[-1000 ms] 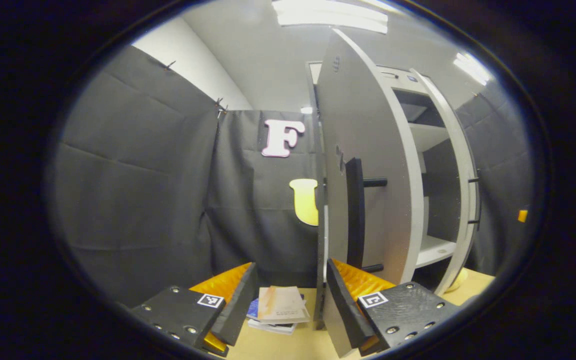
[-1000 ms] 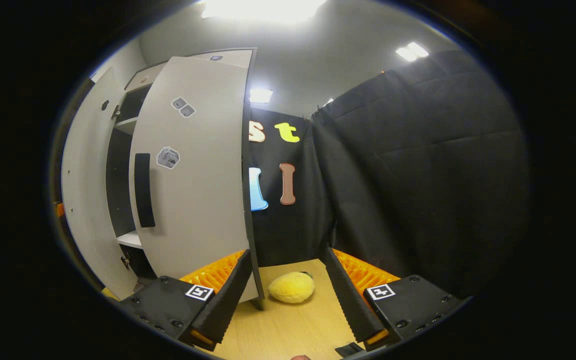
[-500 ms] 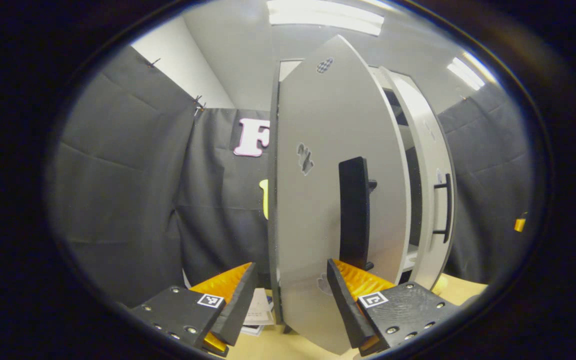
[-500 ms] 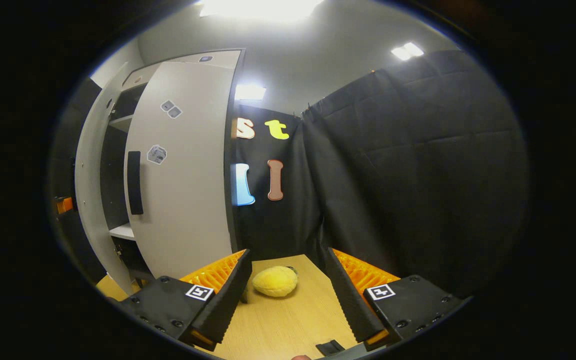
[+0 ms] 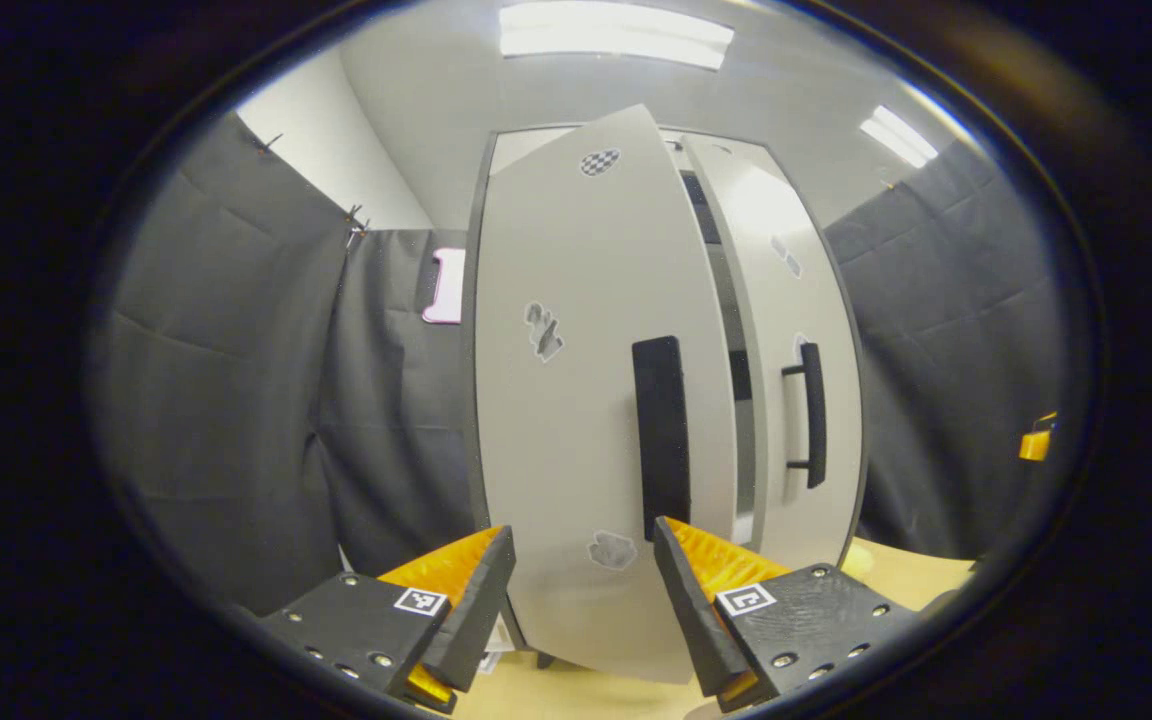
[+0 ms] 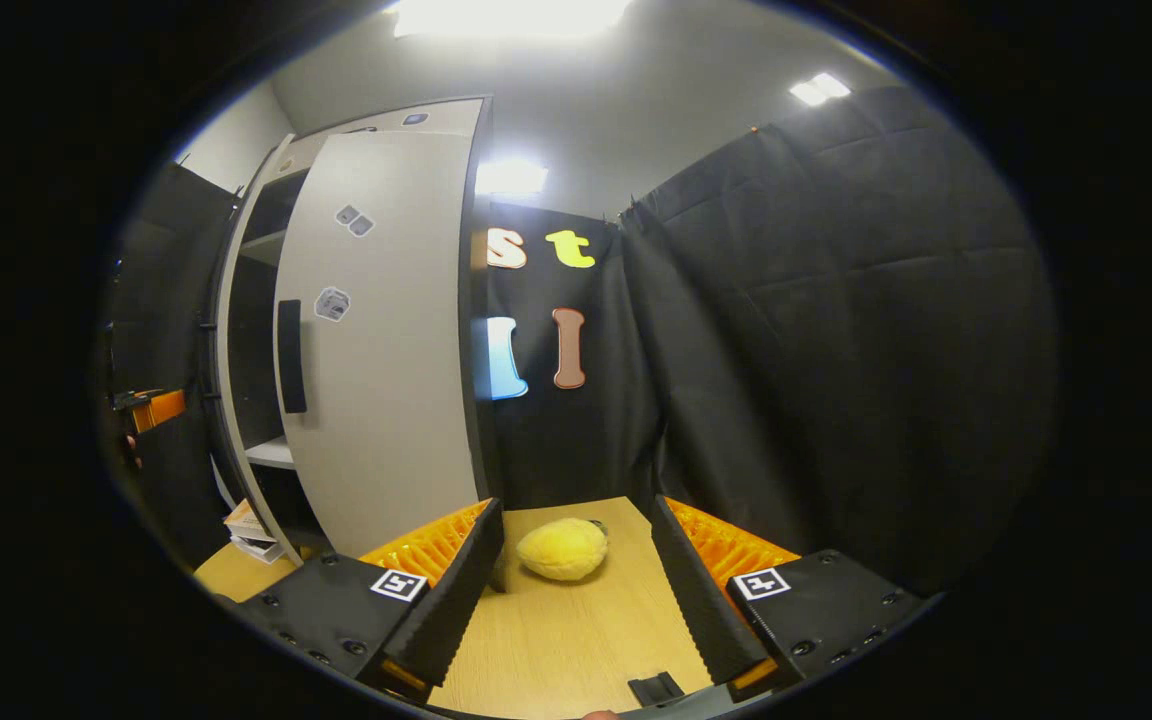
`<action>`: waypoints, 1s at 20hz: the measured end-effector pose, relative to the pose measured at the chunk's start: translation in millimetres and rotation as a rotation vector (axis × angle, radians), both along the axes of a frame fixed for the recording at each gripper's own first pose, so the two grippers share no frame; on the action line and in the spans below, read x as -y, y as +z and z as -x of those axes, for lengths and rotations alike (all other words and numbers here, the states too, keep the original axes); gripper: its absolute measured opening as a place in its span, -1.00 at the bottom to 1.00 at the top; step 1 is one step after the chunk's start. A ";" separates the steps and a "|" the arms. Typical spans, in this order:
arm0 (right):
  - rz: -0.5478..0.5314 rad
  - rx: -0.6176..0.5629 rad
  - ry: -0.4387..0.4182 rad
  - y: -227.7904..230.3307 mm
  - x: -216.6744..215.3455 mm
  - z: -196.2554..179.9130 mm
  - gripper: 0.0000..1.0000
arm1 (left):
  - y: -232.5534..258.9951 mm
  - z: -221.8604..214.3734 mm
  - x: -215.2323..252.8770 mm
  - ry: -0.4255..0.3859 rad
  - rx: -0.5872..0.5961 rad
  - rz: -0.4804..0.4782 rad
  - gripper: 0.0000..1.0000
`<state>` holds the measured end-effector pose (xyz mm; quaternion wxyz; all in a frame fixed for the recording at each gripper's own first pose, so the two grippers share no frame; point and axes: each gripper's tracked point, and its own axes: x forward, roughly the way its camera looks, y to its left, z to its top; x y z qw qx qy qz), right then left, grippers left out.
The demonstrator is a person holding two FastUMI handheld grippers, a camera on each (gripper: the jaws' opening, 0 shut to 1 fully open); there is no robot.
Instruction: Grasp the bottle in the cabinet with the left hand and place it on the coaster, then close the right door with the right hand and the left door with the left hand.
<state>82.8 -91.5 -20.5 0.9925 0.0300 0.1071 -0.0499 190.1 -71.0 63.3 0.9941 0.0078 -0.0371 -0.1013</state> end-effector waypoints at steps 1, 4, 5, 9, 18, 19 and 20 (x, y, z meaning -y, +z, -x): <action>-0.005 0.003 0.028 -0.7 -4.3 0.5 0.90 | -0.8 12.2 -4.5 0.014 -0.003 -0.006 0.73; -0.025 0.019 0.111 4.8 -21.0 2.6 0.91 | -6.1 53.8 -20.3 0.054 -0.017 -0.004 0.73; -0.026 0.032 0.127 6.5 -25.8 4.1 0.91 | -8.1 66.0 -25.5 0.060 -0.021 -0.006 0.73; 0.024 0.061 0.175 17.4 -41.9 14.6 0.91 | -14.2 105.5 -46.1 0.076 -0.038 -0.024 0.64; 0.033 0.123 0.180 43.6 -71.7 63.0 0.84 | -16.4 164.6 -91.6 0.083 -0.021 -0.015 0.73; 0.029 0.131 0.184 46.8 -76.6 67.8 0.91 | -15.6 169.7 -93.4 0.076 -0.013 -0.018 0.73; 0.029 0.136 0.185 50.1 -80.2 71.6 0.90 | -15.0 175.7 -96.3 0.070 -0.009 -0.020 0.73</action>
